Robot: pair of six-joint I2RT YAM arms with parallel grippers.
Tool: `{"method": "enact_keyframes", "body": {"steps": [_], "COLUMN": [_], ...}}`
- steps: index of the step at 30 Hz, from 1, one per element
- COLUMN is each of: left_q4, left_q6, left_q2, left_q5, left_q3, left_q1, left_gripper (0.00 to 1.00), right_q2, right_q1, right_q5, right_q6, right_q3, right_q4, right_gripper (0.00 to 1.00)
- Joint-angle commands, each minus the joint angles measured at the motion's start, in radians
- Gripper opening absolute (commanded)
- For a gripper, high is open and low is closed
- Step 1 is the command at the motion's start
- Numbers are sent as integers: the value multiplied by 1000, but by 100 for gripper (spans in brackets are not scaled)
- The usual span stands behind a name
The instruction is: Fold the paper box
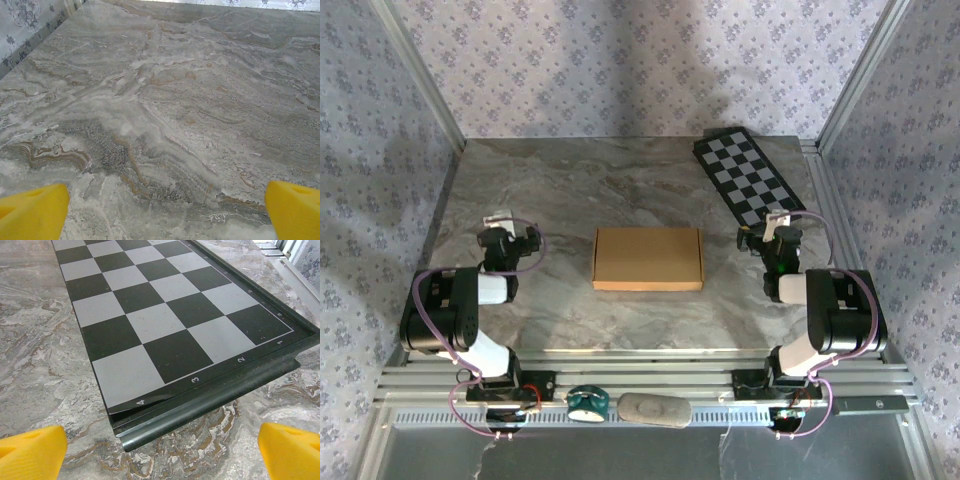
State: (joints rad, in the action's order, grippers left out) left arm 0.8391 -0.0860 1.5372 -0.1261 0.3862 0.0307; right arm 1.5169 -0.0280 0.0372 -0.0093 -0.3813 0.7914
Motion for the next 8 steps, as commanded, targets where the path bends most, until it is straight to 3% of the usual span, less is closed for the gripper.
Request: {"method": "enact_keyframes", "body": {"steps": [1, 8], "left_q4": [14, 12], "left_q6": [19, 18], "left_q2": [-4, -5], "left_q5": [19, 18], "left_q3": [5, 5], "left_q1": [-3, -3], "left_gripper": [100, 100], "right_q2": [4, 3], "right_q1": [3, -1], "right_q5": [17, 12], "right_q6": [-18, -18], "right_q3": [-14, -13], "right_q4": [5, 4], "right_gripper": [100, 100]}}
